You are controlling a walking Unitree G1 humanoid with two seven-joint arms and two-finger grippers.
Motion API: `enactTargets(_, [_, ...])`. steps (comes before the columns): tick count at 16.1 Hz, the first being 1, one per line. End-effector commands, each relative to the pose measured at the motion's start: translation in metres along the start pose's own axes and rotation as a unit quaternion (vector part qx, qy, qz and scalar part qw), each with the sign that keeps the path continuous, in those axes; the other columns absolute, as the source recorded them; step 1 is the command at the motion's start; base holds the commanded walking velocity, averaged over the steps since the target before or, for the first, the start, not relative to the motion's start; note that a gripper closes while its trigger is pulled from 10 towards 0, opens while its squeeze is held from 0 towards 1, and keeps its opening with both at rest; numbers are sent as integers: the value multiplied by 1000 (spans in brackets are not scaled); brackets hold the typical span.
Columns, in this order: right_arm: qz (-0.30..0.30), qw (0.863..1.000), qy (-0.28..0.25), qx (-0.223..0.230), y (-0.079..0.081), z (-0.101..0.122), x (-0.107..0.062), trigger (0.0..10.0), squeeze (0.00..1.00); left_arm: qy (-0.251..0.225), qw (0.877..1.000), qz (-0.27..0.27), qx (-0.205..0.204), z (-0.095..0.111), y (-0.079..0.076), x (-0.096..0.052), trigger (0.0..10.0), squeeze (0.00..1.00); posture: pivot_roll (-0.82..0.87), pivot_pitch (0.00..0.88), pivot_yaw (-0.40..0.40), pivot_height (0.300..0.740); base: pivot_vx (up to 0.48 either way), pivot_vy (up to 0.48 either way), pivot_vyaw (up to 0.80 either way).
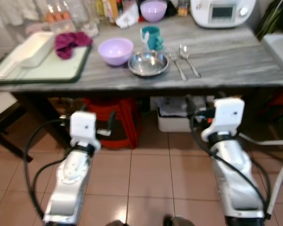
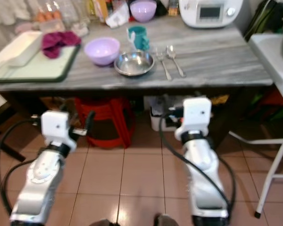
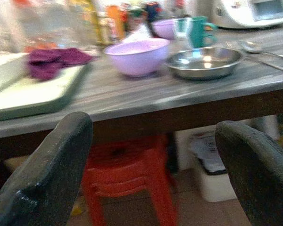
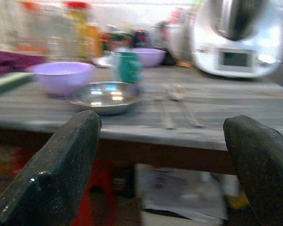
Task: Setting the table
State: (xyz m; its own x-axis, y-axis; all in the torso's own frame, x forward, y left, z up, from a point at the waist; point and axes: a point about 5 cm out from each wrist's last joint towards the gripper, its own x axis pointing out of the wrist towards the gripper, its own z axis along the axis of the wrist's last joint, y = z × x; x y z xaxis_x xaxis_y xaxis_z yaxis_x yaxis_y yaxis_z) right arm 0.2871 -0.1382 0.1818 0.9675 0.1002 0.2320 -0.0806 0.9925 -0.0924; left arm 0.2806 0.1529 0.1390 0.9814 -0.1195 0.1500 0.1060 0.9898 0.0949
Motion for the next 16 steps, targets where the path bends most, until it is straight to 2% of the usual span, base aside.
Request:
enactTargets(1, [0,1000,8,5,-1,-4,-1,10000,0,9,1000,1,3,-6,0,-3,10000,0,-119,124,87,740,-386,0,0])
enactTargets(4, [-9,999,35,19,-6,-20,-1,10000,0,15,1000,-1,2,-12,-1,-2,10000,0,-118,114,80,740,-210,0,0])
enactTargets(6, [-6,997,65,30,-9,-36,1,10000,0,36,999,5,2,-27,3,-1,10000,0,-117,97,72,740,0,0,0])
enactTargets(7, [-6,997,78,28,-11,-44,3,10000,0,51,999,10,-7,-36,4,-1,10000,0,-116,94,70,740,0,0,0])
enactTargets(8, [0,994,111,22,-14,-61,4,10000,0,88,996,12,-18,-58,7,-3,10000,0,-118,82,64,740,0,0,0])
enactTargets(10, [1,988,153,38,-16,-79,2,10000,0,124,992,5,-29,-76,5,-6,10000,0,-116,77,62,740,0,0,0])
enactTargets(11, [-6,983,179,39,-18,-94,0,10000,0,142,990,-2,-19,-87,4,-7,10000,0,-117,70,60,740,0,0,0])
enactTargets(13, [3,975,217,45,-11,-115,-7,10000,0,179,984,-18,-11,-106,-1,-13,10000,0,-117,66,60,740,0,0,0])
enactTargets(16, [44,965,259,18,11,-140,-13,10000,0,230,971,-65,6,-131,-16,-24,10000,0,-124,71,74,740,0,0,0])
